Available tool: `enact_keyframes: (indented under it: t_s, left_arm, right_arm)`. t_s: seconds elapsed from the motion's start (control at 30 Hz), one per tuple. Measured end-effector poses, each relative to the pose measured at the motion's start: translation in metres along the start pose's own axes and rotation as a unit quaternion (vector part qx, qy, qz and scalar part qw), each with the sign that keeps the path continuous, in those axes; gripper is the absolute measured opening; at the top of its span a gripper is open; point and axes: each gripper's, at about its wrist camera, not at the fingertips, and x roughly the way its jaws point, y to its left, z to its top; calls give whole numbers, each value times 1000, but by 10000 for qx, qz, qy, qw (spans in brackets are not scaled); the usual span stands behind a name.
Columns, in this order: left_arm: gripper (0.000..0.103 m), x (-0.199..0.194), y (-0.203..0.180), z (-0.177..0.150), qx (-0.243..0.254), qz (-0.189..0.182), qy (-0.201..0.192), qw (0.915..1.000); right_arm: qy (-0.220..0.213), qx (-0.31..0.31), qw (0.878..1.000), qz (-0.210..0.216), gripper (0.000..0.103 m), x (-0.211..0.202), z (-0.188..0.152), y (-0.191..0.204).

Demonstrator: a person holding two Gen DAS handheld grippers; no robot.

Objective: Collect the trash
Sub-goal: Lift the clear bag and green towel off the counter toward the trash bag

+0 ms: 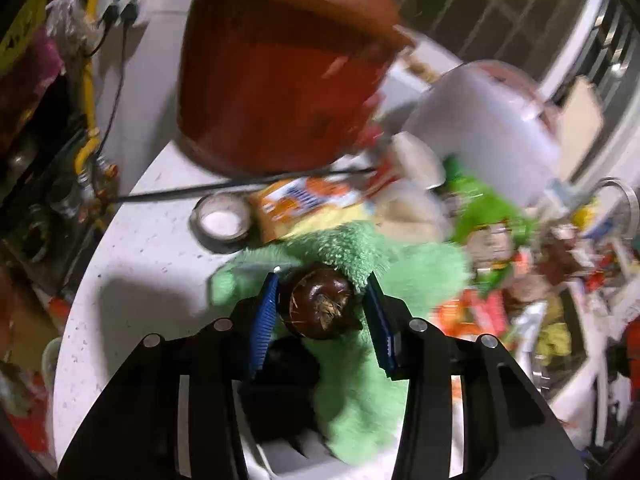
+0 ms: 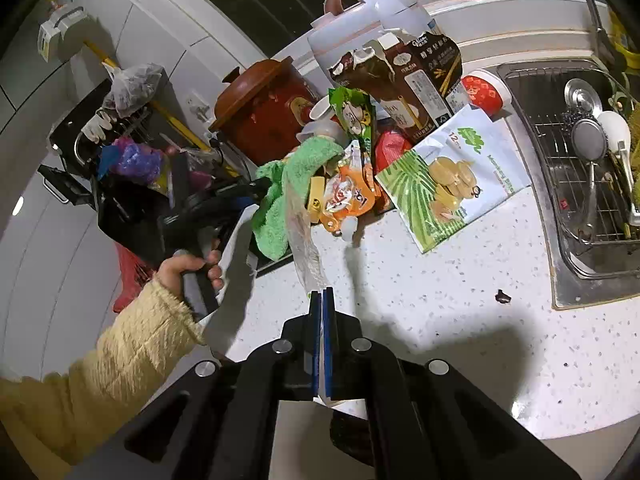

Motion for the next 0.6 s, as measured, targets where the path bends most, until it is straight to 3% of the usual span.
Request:
enact_keyframes:
  t_s: [0.17, 0.33, 0.47, 0.6]
  left_arm:
    - [41, -63, -21, 19, -6, -807, -578, 9951]
    - [41, -148, -53, 33, 297, -1616, -1264, 9783]
    - [42, -216, -79, 29, 704, -1996, -1661, 9631]
    - [42, -277, -92, 11, 1127, -2144, -1879, 9519]
  right_arm:
    - [-39, -83, 9999, 141, 1, 4, 6, 10]
    - [-165, -175, 9991, 343, 1, 1, 13, 25]
    - [-352, -337, 9976, 487, 1, -12, 21, 40]
    - [-529, -570, 9944, 719, 1, -31, 27, 54]
